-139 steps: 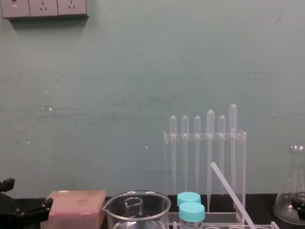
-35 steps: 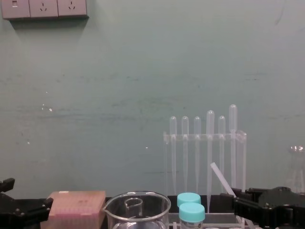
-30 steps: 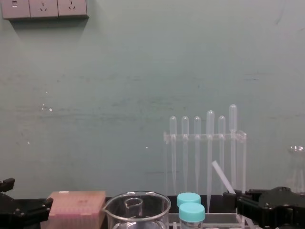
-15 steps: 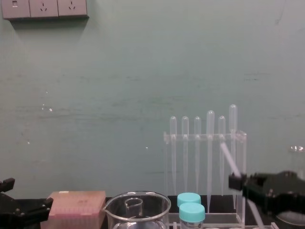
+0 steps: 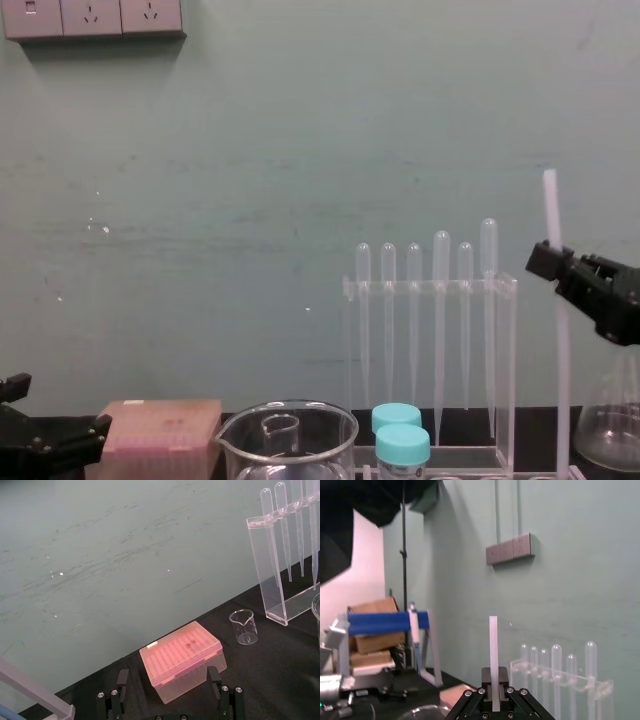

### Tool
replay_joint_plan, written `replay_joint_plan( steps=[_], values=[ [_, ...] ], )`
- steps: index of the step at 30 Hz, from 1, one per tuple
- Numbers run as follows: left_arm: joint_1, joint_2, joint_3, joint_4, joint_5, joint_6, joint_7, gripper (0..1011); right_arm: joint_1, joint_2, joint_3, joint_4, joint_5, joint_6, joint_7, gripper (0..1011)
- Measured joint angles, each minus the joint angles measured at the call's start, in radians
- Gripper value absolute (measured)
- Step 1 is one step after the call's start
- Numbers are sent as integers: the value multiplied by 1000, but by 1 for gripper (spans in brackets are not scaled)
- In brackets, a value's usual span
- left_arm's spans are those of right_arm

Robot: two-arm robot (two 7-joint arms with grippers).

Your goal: Pick up the stirring rod with one hand, then place it down.

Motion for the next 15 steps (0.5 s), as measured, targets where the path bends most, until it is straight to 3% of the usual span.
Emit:
replay_joint_plan(
  steps=[6, 15],
  values=[
    [0, 0, 0, 0, 0, 0, 0, 1000, -8, -9, 20, 10, 18, -22, 41, 74],
    [0, 0, 0, 0, 0, 0, 0, 1000, -33, -9, 42, 12, -38, -55, 37, 74]
  ],
)
